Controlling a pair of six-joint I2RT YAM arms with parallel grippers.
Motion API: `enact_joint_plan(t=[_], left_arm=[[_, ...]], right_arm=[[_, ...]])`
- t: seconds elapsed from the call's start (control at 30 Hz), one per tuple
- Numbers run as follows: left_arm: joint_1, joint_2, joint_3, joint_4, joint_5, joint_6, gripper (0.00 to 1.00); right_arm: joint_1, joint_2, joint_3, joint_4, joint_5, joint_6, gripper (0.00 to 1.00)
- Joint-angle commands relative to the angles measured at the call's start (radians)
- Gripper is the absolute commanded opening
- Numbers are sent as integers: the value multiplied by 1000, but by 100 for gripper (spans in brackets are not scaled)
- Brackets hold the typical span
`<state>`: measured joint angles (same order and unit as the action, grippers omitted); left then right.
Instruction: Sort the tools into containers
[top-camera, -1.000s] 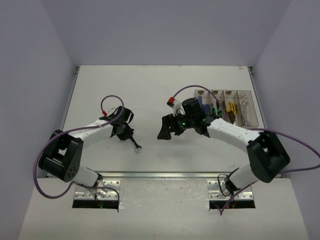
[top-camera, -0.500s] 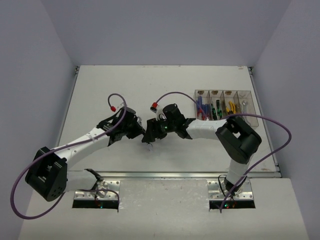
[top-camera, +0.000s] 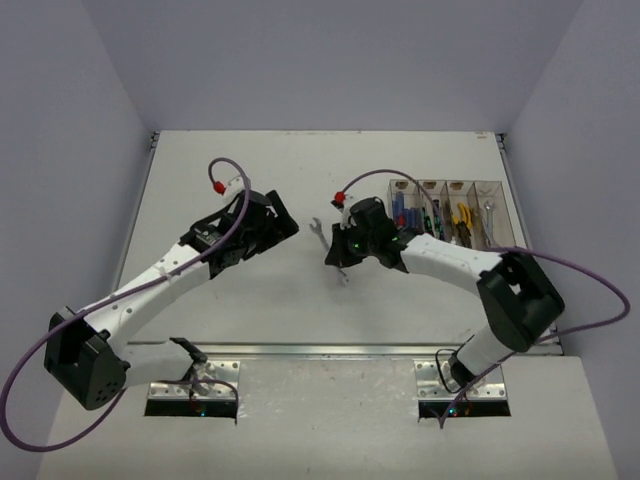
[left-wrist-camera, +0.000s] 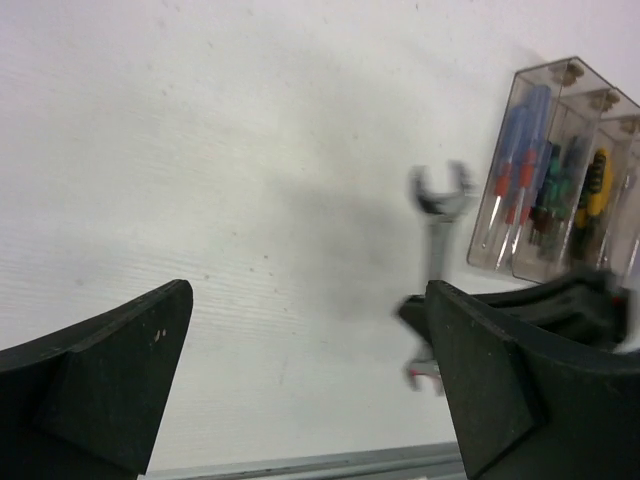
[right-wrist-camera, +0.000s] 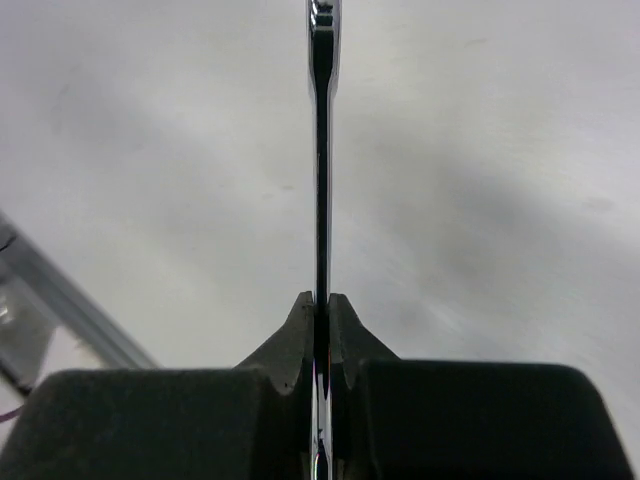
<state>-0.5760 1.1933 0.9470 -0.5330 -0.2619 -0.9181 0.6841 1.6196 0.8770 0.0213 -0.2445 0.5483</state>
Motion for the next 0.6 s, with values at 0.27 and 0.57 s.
enact_joint_plan(t=[0.27, 0.57], left_arm=[[-4, -298, -28, -186, 49, 406, 100], [1, -401, -118, -104, 112, 443, 100]], right_arm=[[-592, -178, 215, -476, 665, -627, 0], [-813, 77, 349, -400, 746, -687, 0]])
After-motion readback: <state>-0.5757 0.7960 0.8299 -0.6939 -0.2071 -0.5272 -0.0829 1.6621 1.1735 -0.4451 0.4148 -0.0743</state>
